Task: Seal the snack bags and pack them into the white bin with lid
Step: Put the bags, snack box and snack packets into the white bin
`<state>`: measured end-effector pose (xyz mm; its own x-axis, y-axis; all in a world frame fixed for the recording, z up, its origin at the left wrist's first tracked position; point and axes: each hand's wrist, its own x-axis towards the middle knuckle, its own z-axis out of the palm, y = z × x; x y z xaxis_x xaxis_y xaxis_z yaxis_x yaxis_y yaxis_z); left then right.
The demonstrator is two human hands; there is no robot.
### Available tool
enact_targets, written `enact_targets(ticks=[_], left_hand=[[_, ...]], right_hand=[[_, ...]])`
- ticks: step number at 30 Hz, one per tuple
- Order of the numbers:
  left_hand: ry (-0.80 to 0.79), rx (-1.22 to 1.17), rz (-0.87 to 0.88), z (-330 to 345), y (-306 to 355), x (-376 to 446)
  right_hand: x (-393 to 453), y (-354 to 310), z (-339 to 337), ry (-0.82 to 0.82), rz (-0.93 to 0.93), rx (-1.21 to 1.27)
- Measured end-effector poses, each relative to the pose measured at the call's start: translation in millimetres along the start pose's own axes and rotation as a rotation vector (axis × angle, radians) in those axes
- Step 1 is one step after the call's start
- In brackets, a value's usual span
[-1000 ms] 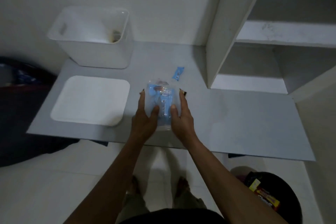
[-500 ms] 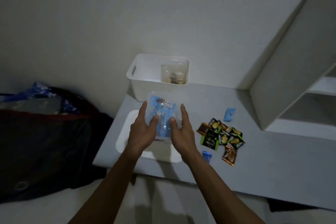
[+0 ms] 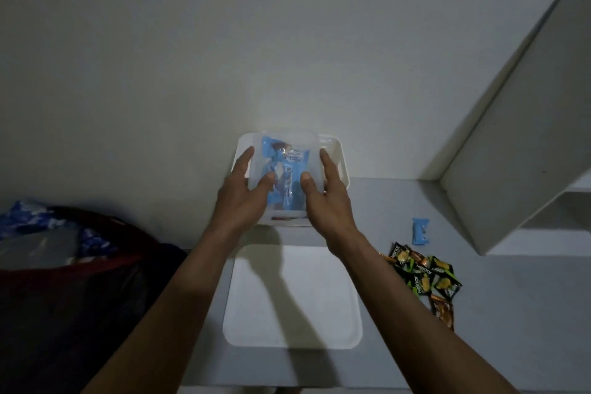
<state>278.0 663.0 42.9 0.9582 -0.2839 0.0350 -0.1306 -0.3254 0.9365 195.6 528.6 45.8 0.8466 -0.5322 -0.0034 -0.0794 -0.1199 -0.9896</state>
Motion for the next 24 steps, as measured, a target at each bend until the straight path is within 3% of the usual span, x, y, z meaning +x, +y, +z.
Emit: enact_targets(ticks=[7, 12, 24], left_hand=[[-0.081, 0.067, -0.058, -6.5, -1.2, 124.2], [-0.109, 0.153, -0.144, 10.6, -36.4, 185.7], [-0.265, 0.294, -0.462, 56.4, -128.4, 241.2]], right_hand=[[116.4, 0.7, 39.8, 0.019, 0.034, -0.005], [169.7, 32.7, 60.6, -0.027, 0.126, -0.037], [233.7, 100.5, 84.0, -0.245, 0.480, -0.176]])
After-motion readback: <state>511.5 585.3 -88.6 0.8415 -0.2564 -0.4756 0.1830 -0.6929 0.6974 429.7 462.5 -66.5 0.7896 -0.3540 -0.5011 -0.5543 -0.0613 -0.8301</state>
